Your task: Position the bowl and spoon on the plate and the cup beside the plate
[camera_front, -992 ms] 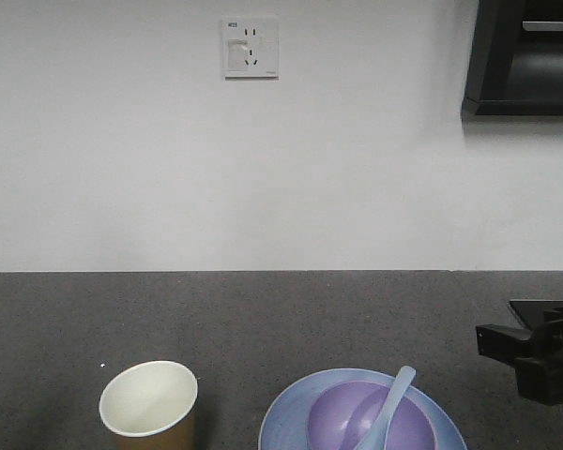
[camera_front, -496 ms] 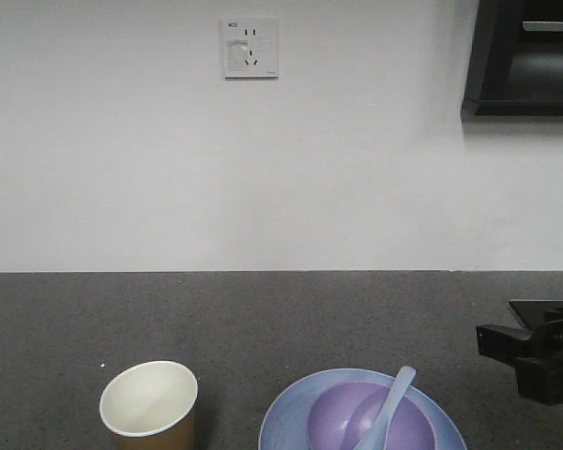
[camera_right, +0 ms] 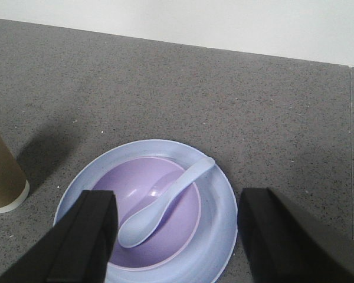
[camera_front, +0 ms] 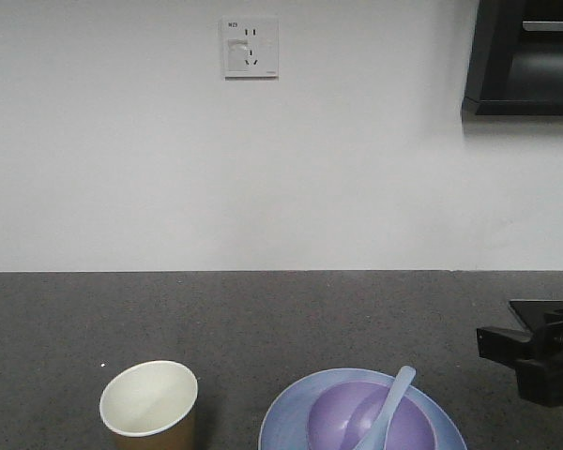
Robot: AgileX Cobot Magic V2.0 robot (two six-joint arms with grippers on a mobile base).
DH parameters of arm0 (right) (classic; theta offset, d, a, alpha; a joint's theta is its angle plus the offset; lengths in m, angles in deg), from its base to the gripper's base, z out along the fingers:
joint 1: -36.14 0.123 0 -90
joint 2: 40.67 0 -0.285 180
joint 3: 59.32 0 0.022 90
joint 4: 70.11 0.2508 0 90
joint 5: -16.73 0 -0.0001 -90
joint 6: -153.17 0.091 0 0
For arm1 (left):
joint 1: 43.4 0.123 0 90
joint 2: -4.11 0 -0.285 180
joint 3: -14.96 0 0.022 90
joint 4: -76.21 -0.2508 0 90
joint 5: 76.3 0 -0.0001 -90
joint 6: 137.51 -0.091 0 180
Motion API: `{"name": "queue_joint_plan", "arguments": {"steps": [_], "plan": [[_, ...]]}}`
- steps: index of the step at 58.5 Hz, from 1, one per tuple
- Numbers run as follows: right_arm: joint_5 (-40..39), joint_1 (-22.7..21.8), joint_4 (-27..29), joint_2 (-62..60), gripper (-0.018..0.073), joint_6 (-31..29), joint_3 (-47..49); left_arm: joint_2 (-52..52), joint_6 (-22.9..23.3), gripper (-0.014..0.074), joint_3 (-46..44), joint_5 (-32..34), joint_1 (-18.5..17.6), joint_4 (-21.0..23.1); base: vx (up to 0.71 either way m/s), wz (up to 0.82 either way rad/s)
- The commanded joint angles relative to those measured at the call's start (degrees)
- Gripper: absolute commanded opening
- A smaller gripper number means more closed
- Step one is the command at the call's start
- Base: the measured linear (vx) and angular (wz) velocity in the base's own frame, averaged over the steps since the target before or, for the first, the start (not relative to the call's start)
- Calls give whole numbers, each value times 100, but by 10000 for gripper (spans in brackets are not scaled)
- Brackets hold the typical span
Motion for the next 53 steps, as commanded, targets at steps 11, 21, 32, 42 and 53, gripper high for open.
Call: {"name": "queue_joint_plan", "arguments": {"steps": [11,21,32,42,53], "plan": [[-384,-13,52,-80,505,-16,163,5,-1,-3,121,-21,-9,31,0,0],[-384,-13,52,-80,505,-16,163,5,-1,-3,121,-29,-9,31,0,0],[-384,-13,52,-80,505,-16,163,5,-1,-3,121,-29,-9,31,0,0],[-361,-53,-282,-325,473,101,97,5,-1,-3,121,-29,-9,31,0,0],[-1249,-565,-754,-1362,298,1026,-1066,5,-1,-3,121,-29,-9,31,0,0]]}}
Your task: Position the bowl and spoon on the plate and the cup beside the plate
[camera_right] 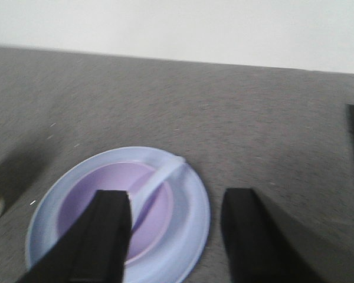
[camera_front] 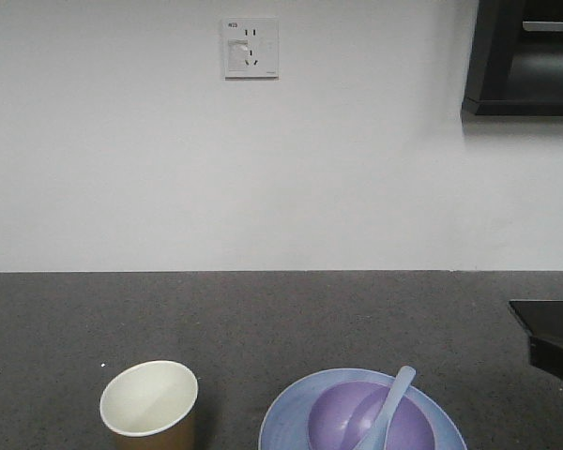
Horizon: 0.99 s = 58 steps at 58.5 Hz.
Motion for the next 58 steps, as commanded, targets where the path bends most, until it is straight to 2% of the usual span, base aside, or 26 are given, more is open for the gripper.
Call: {"name": "queue_joint_plan", "arguments": {"steps": [1,11,17,20,27,37,46,58], "plan": [[-914,-257,-271,-553,283,359,-516,5,-1,-3,121,430,-9,31,0,0],[-2048,-600,-952,-1836,114,310,-2093,5,-1,-3,121,430,-9,31,0,0],[-2493,-853,-1378,-2631,22,310,-2974,5,-1,-3,121,430,-9,31,0,0],[-2604,-958,-1411,-2937,-17,315,-3361,5,-1,-3,121,430,-9,31,0,0],[-2674,-1149,-1411,-3744,-15,314,-4058,5,-1,-3,121,430,-9,31,0,0],[-2681,-1158,-1426,-4692,-13,314,-4907,5,-1,-3,121,430,-9,31,0,0],[-2805,-1147,-1355,-4614,-12,325,-5363,16,-1,-3,121,423,-9,31,0,0],[-2272,-1147,-1360,-4614,-12,325,-5362,22,-1,-3,121,423,-9,36,0,0]]}}
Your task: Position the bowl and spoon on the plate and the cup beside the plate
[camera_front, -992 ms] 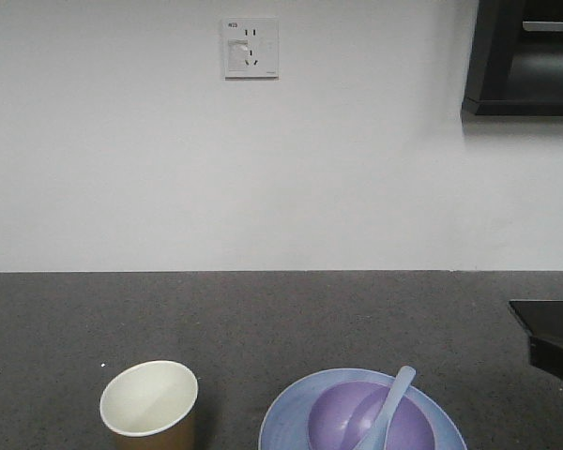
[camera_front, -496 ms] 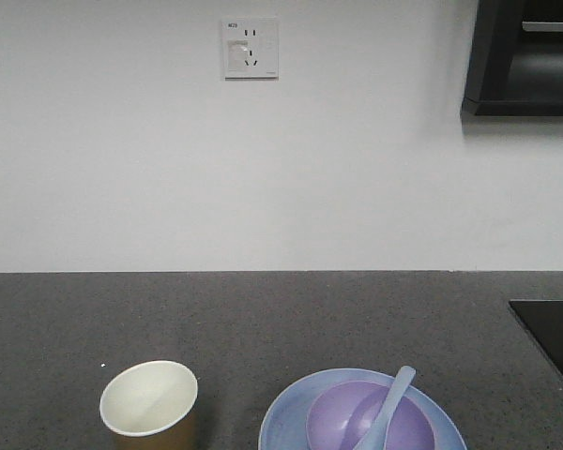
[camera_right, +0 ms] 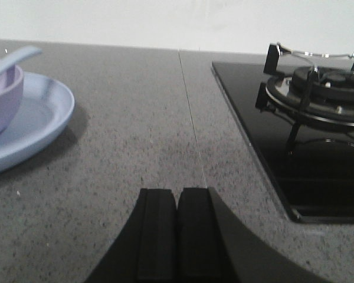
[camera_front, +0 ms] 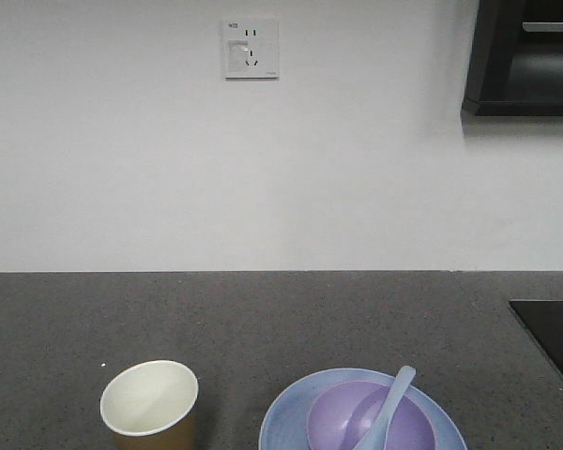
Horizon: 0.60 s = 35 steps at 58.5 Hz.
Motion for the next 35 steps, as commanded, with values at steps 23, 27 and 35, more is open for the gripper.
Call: {"name": "queue_joint_plan", "arguments": {"steps": [23,27,35], "plan": [[-275,-23,-28,-78,-12,-16,-92,22,-1,-3,121,459,-9,36,0,0],[-275,-23,-28,-78,-12,-16,-92,22,-1,-3,121,459,-9,36,0,0],[-275,-23,-28,-78,-12,-16,-92,22,-1,-3,121,459,-9,36,0,0]]}}
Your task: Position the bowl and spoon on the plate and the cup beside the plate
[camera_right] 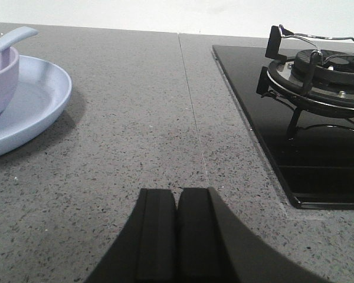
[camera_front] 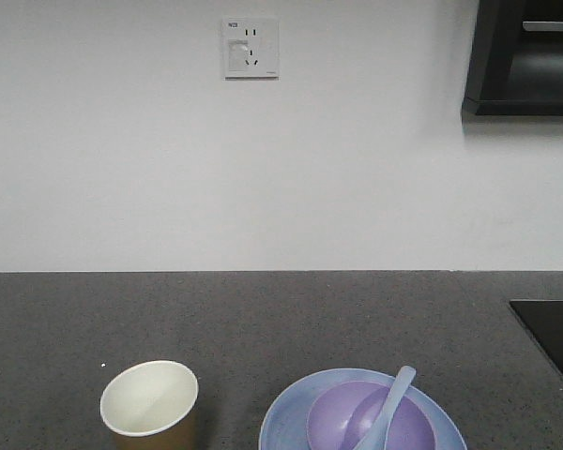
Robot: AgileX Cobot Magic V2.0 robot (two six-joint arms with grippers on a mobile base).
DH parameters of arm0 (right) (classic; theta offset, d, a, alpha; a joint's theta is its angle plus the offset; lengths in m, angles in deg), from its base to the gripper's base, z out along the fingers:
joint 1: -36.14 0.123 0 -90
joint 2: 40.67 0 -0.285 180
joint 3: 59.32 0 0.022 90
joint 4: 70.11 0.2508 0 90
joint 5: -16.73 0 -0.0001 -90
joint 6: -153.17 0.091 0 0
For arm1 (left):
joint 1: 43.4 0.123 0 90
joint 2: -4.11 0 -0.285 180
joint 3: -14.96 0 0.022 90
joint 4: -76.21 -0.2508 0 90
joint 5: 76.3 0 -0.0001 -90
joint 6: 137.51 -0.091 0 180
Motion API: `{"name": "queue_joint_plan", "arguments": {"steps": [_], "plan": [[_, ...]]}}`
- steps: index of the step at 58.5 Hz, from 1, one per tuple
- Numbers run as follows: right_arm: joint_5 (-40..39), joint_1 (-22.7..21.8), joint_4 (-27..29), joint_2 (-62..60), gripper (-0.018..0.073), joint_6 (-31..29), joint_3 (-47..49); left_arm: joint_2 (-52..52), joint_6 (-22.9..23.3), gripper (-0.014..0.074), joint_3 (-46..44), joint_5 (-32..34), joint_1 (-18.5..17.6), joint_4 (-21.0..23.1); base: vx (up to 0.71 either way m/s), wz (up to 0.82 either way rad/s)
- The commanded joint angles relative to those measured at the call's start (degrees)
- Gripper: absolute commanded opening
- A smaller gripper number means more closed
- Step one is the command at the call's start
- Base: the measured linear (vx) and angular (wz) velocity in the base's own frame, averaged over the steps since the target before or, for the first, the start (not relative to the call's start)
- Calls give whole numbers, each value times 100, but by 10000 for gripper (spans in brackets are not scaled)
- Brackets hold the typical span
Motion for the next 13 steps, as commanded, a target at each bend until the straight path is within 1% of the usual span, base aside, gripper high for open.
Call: {"name": "queue_joint_plan", "arguments": {"steps": [1,13], "plan": [[-438,-23,-28,-78,-12,-16,-92,22,-1,-3,121,464,-9,36,0,0],[-438,-23,-28,-78,-12,-16,-92,22,-1,-3,121,464,-9,36,0,0]]}}
